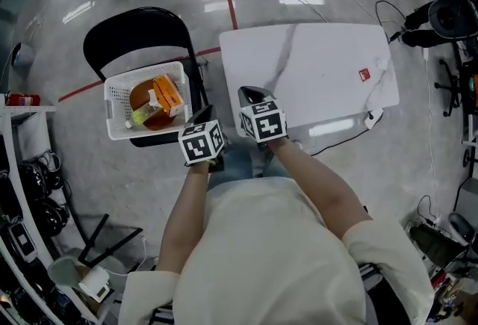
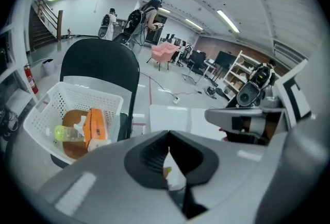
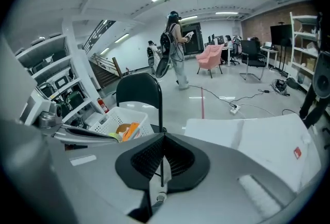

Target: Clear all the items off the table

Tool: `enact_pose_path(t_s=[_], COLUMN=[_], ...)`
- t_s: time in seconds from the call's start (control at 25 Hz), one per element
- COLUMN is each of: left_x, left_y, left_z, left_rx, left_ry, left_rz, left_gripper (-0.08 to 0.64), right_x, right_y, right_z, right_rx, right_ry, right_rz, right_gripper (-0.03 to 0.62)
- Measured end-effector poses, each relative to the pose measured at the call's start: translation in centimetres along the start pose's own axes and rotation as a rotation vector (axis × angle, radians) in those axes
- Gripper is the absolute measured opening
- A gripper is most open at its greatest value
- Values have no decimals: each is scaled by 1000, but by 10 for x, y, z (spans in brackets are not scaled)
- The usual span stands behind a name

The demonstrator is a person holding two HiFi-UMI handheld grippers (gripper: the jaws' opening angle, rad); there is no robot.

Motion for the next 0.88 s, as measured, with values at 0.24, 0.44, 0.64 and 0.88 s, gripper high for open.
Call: enact_pose_path(t_s=[0.24,0.44,0.64,0.88], left_x=[6,11,15,24], left_y=[-15,-28,-41,-56], left_z=[-59,-105,-148,-201], left_rx=[52,92,124,166], left_ry=[-55,-105,-146,-206], left_rz=[29,52,66,83], left_gripper=[8,8,8,8], right_x=[10,19,27,43], right_y=[38,66,93,125], right_z=[-52,-97,-136,-183], right_rx=[47,88,122,167], right_ry=[-37,-69,-96,-132], right_rz=[-18,-28,-43,-60], right_gripper=[-2,-2,-2,-2])
Point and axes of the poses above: the fingertips, and each gripper's own axes: y backward along the fingers, z to its left, x out of its underside, the point moved 8 cm from there along y, backward along the fingers, and after that the axes turned 6 degrees about -z, right-handed, at the moved point
